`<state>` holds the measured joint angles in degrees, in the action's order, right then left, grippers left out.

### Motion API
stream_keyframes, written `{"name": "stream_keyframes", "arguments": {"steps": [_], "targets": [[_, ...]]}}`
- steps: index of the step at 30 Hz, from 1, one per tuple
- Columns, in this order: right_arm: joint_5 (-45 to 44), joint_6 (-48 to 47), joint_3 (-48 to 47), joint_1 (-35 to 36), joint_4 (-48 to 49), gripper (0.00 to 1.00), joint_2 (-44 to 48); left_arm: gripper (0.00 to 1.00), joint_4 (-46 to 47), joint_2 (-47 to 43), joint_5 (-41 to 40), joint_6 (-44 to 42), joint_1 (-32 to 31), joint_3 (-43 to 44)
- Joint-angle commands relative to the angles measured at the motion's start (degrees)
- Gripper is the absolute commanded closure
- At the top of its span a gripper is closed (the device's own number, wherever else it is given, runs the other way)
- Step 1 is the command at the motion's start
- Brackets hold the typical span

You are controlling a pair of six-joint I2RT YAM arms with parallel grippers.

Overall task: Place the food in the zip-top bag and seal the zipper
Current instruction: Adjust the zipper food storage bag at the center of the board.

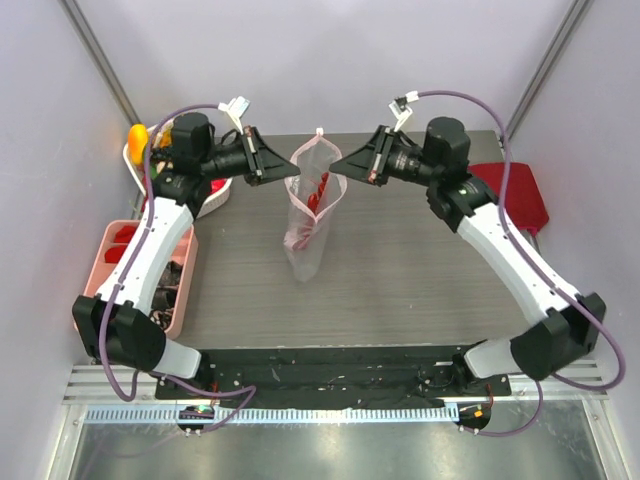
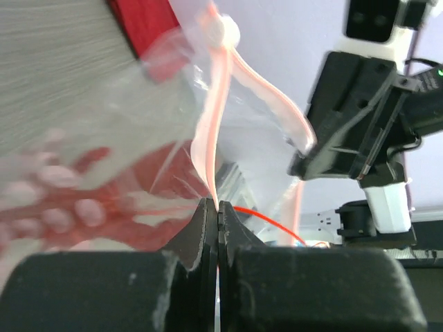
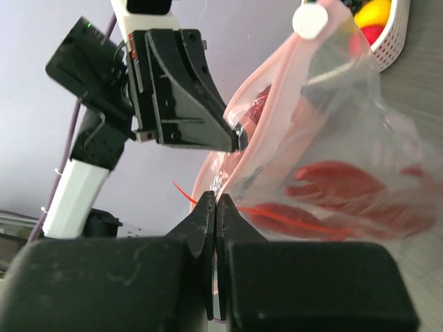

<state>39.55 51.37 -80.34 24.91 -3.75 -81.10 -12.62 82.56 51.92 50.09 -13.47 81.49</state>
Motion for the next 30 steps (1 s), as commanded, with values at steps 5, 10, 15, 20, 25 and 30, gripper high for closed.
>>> {"name": "stream_keyframes", "arguments": {"steps": [5,10,15,20,25,30], "targets": [[-1.5,-8.0,-6.6,-0.1,-4.9,0.99,8.8,1.0,-14.3,-0.4,0.3,-10.9,-1.5,14.2],[-3.1,-14.7,-3.4,-0.1,-10.1,0.99,8.2,1.0,-28.8,3.8,-4.8,-21.0,-3.4,15.5],[-4.9,-19.5,0.5,-0.2,-13.8,0.99,10.9,1.0,-32.8,0.7,-11.6,-31.9,-4.7,8.3],[-5.5,-21.1,8.3,-0.1,-15.8,0.99,12.7,1.0,-34.3,-2.2,-15.1,-36.0,-4.7,0.2],[-3.8,-20.3,6.3,0.0,-13.8,0.99,11.2,0.97,-37.6,-1.4,-13.3,-42.0,-4.8,1.6],[-1.2,-22.4,4.9,0.0,-14.1,0.99,7.9,0.85,-36.3,-4.0,-9.7,-43.1,-4.7,-3.3]]}}
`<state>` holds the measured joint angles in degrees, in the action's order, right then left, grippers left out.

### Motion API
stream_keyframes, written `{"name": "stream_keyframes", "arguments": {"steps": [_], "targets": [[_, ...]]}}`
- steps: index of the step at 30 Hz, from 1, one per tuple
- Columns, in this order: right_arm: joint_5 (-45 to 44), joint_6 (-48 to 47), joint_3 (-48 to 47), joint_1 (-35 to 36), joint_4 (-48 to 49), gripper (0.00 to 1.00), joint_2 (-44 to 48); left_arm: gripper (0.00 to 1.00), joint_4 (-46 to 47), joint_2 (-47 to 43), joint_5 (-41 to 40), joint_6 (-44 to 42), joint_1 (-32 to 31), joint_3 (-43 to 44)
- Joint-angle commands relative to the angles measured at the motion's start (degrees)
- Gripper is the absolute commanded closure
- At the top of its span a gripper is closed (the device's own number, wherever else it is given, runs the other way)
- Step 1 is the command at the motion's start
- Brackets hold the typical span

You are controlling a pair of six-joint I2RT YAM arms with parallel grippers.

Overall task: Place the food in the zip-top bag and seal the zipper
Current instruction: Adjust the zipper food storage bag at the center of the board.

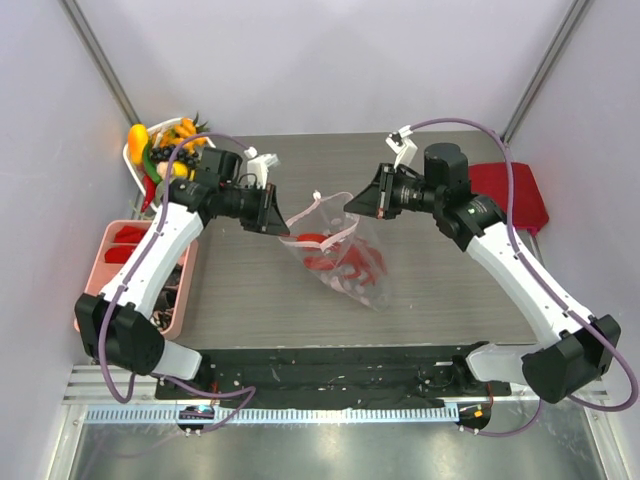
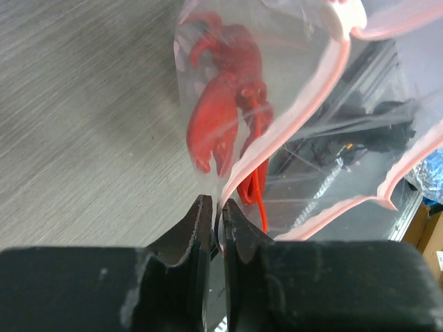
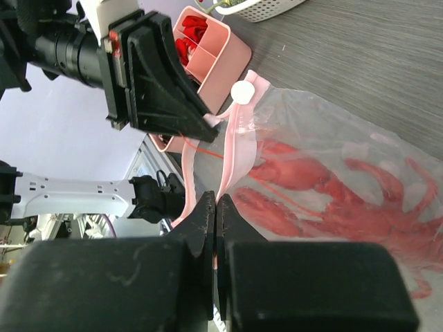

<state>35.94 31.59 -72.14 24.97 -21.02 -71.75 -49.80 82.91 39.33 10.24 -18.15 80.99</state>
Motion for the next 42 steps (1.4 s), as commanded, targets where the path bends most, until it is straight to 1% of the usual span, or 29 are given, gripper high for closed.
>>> {"name": "stream_keyframes", "arguments": {"steps": [1,3,5,7,8,9,10,13,15,16,17,20,21,24,25,26,27,28,30,31,32,33,34,36,37,38,40,41,42], "targets": [[2.7,-2.9,-3.4,-0.1,3.3,0.99,-2.0,0.85,2.9,-5.1,3.5,-1.4,-0.1,-5.9],[3.6,-3.1,-4.0,0.1,3.3,0.99,-3.0,0.95,6.6,-6.0,2.9,-0.1,0.0,-7.4],[4.5,-2.9,-4.3,0.2,3.4,0.99,-3.5,1.0,9.5,-6.4,1.6,1.7,0.0,-8.4],[4.7,-2.7,-4.3,1.0,4.5,0.99,-3.3,1.0,14.0,-6.4,-1.3,3.5,-0.9,-8.8],[4.5,-2.6,-4.3,1.4,5.0,0.99,-3.3,1.0,14.1,-5.1,-3.0,2.6,-2.0,-8.3],[4.2,-2.4,-4.3,1.8,5.8,0.99,-3.6,1.0,14.0,-4.2,-4.9,1.5,-5.0,-6.9],[3.5,-2.3,-4.2,2.7,6.1,0.99,-4.0,1.0,12.9,-2.9,-7.3,0.1,-6.3,-6.2],[3.0,-2.5,-2.5,3.9,7.3,0.99,-6.1,1.0,12.6,0.7,-5.0,0.7,-9.7,-4.8],[2.1,-2.7,-0.7,4.1,7.5,0.99,-7.2,1.0,11.3,1.4,-7.0,-2.5,-13.5,-3.2],[1.9,-2.8,-0.5,4.0,7.6,0.99,-8.1,1.0,10.3,1.4,-7.4,-3.5,-14.3,-2.9],[0.7,-2.5,-0.4,4.1,7.6,0.99,-8.3,1.0,9.3,1.5,-5.9,-4.5,-14.6,-2.8],[0.1,-2.2,-0.7,4.0,8.1,0.99,-8.1,1.0,5.9,1.6,-4.5,-4.4,-12.7,-2.3],[-0.1,-2.2,-1.5,4.1,8.2,0.99,-7.9,1.0,6.4,1.1,-3.2,-2.0,-9.0,-3.7],[-0.3,-1.5,-3.5,3.7,8.2,0.99,-6.2,0.99,10.7,-1.3,3.4,3.1,-2.1,-5.2],[-0.3,-1.3,-4.1,3.7,8.1,0.99,-5.9,0.98,11.0,-2.1,3.6,3.7,0.9,-4.7],[-0.3,-0.9,-5.4,3.6,8.2,0.99,-5.0,0.97,11.1,-2.5,3.5,3.9,2.0,-4.0],[-0.6,-0.8,-5.8,3.5,8.1,0.99,-4.5,0.95,9.6,-2.5,2.0,3.8,2.4,-1.4],[-0.9,-0.7,-6.3,3.5,8.1,0.99,-4.1,0.89,8.7,-2.4,2.3,3.0,2.6,0.1],[-1.5,0.5,-7.0,3.5,7.7,0.99,-3.1,0.82,6.9,-2.1,3.6,2.6,2.6,3.5],[-1.6,0.8,-7.0,3.6,7.7,0.99,-2.9,0.69,6.7,-2.0,2.1,3.7,2.8,4.2],[-1.8,1.3,-6.9,3.6,7.7,0.99,-2.7,0.59,6.4,-1.4,1.0,4.1,2.9,4.9],[-2.2,2.3,-6.4,3.6,8.1,0.99,-2.6,0.46,5.9,-1.0,0.7,4.2,3.6,6.3],[-3.6,2.8,-6.2,3.5,8.3,0.99,-2.5,0.27,5.9,-0.7,-0.3,4.9,5.7,7.0],[-5.0,3.4,-5.7,3.6,8.4,0.99,-2.7,0.17,7.2,0.3,-1.4,6.5,9.2,9.2],[-5.4,3.6,-5.6,3.4,8.4,0.99,-2.8,0.1,7.3,0.8,-3.1,7.9,11.0,10.2],[-5.5,3.7,-5.6,3.4,8.4,0.99,-2.9,0.08,6.2,2.6,-4.8,7.8,14.4,13.6],[-5.9,4.2,-5.8,3.0,8.4,0.99,-3.1,0.03,3.5,4.8,-7.1,4.5,17.4,18.3],[-6.1,4.3,-6.0,2.9,8.4,0.99,-3.2,0.01,2.3,6.4,-8.0,3.7,20.7,21.5],[-6.3,4.4,-6.2,2.9,8.4,0.99,-3.5,0.01,2.2,7.3,-8.6,2.3,22.2,22.7]]}}
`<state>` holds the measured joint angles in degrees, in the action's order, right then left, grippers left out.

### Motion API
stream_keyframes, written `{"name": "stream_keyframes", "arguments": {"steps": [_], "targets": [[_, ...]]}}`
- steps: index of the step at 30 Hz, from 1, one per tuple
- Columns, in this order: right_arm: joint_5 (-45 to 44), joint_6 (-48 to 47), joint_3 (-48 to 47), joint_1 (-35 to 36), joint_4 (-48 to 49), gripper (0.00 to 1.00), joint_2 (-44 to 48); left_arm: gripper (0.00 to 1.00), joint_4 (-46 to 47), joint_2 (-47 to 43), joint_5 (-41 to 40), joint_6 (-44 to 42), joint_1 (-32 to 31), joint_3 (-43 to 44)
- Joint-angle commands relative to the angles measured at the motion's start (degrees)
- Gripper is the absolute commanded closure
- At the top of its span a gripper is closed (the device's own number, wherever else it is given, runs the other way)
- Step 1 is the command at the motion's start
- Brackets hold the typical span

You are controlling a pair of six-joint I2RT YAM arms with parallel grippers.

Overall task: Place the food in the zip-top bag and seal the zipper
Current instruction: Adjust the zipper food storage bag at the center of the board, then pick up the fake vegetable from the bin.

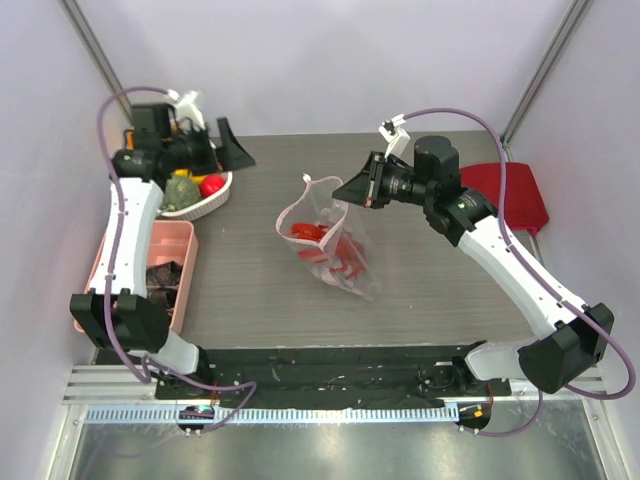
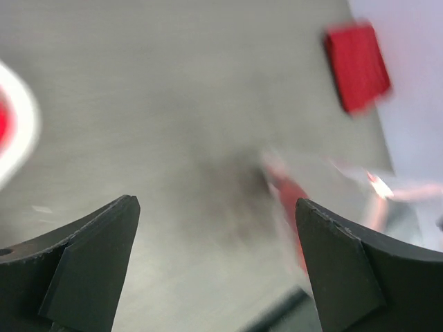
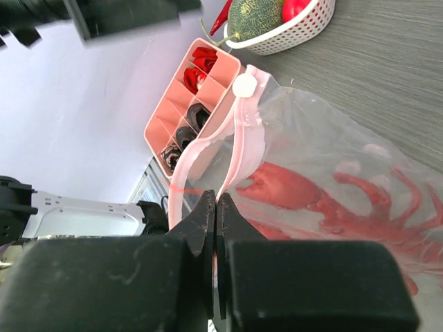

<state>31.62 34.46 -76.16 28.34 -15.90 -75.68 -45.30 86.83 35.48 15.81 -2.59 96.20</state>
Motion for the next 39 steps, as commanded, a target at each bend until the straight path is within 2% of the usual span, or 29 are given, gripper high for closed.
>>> {"name": "stream_keyframes", "arguments": {"steps": [1,2,6,14,18,23,28,32,39], "targets": [[-2.3,1.8,-2.3,-0.7,3.2,0.99,0.3,0.01,-2.5,4.2,-5.2,-4.2,8.0,8.6],[-2.3,2.0,-2.7,-0.7,3.2,0.99,0.0,0.0,-2.4,5.1,-5.1,-5.8,11.3,10.8],[-3.0,2.1,-2.7,-0.7,3.3,0.99,-0.3,0.06,0.5,11.1,-5.5,-6.7,17.6,15.2],[-4.3,2.3,-2.2,-0.7,4.1,0.99,-1.2,0.17,15.3,20.9,-15.0,-10.1,20.6,17.8],[-4.1,2.1,-2.1,-0.8,4.4,0.99,-1.6,0.25,13.3,27.4,-21.2,-10.7,20.8,23.3],[-3.8,2.0,-1.3,-0.9,4.9,0.99,-2.0,0.29,10.8,32.3,-20.5,-9.7,21.4,25.4],[-3.1,2.5,-0.6,-1.3,5.6,0.99,-2.6,0.28,7.6,34.4,-21.1,-10.6,21.5,24.1],[-2.9,2.5,-0.6,-1.4,5.6,0.99,-2.8,0.28,8.6,35.2,-21.9,-11.7,21.5,21.4],[-2.8,2.6,-0.1,-1.5,5.8,0.99,-3.0,0.28,8.5,39.2,-22.8,-13.1,21.3,23.7]]}}
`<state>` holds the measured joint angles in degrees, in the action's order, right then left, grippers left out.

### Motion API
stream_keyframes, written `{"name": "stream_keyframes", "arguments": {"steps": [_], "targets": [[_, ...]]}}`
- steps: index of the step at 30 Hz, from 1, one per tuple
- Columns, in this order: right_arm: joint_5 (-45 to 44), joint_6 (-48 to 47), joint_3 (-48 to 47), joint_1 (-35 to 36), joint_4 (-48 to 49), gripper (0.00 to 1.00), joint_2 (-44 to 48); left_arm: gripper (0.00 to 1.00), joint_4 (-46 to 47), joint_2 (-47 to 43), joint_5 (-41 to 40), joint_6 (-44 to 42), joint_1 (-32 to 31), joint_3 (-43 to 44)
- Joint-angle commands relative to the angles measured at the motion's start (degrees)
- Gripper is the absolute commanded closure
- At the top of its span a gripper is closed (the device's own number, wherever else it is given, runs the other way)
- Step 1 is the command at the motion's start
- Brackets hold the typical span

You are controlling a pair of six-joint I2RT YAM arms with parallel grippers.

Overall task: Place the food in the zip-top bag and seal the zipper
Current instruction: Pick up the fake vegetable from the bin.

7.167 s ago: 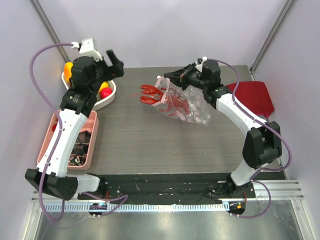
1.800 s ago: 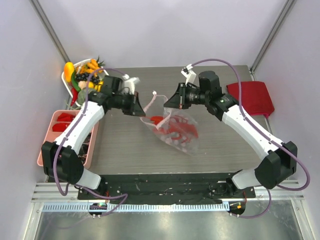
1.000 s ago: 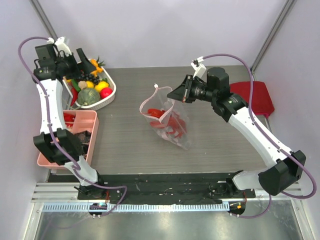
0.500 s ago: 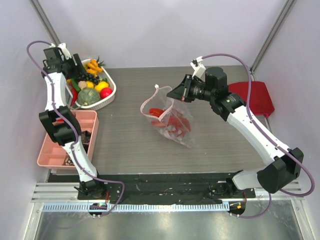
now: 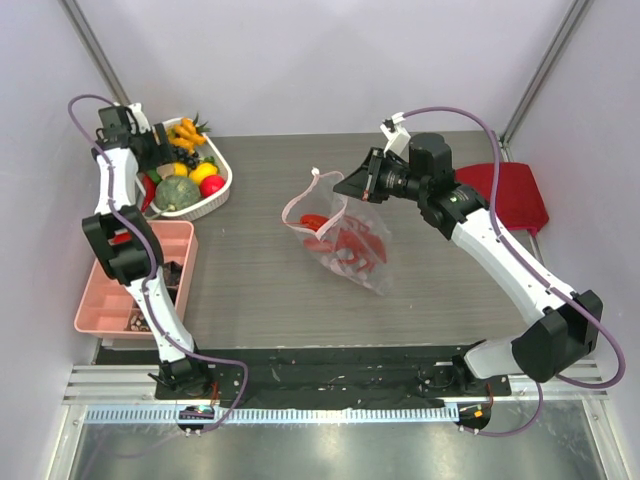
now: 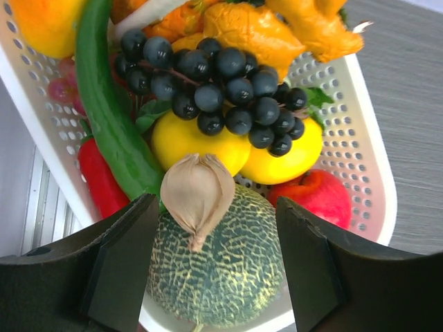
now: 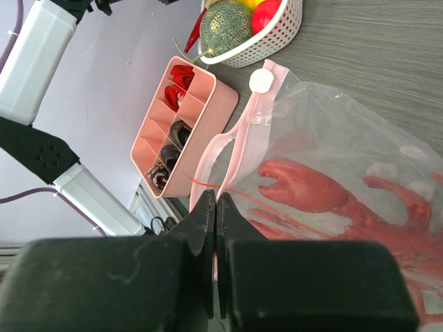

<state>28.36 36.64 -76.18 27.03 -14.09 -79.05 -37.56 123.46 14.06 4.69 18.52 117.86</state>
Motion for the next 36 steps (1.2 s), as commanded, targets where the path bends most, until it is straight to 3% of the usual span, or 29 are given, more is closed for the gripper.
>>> {"name": "stream_keyframes", "arguments": {"steps": [1,6,10,16,22,25,29,36], "targets": [[0.5,0.6,-0.1,-0.3,4.0,0.99,0.1,0.28,0.6,3.0,-1.5,-2.1,0.2,2.5],[0.5,0.6,-0.5,-0.3,4.0,0.99,-0.3,0.32,0.0,4.5,-1.1,-2.3,0.2,3.1],[0.3,0.7,-0.7,-0.4,4.0,0.99,-0.8,0.5,0.8,2.7,0.3,-2.1,0.2,1.7],[-0.1,0.4,-0.9,-0.5,4.0,0.99,-1.2,0.69,3.2,-3.6,1.1,-1.3,0.2,-0.1],[-0.7,0.4,-1.2,-0.7,4.0,0.99,-1.6,0.73,2.5,-11.1,4.8,-1.5,-0.2,-0.1],[-0.5,0.9,-1.9,-0.7,4.0,0.99,-2.2,0.73,1.6,-15.6,14.3,3.3,-1.2,-0.6],[-0.5,1.2,-2.0,-0.8,4.1,0.99,-2.8,0.73,1.9,-24.7,25.6,8.3,-7.4,-4.7],[0.6,2.6,-2.0,-1.5,4.4,0.99,-3.0,0.72,8.2,-36.3,30.2,13.5,-31.1,-22.0]]}}
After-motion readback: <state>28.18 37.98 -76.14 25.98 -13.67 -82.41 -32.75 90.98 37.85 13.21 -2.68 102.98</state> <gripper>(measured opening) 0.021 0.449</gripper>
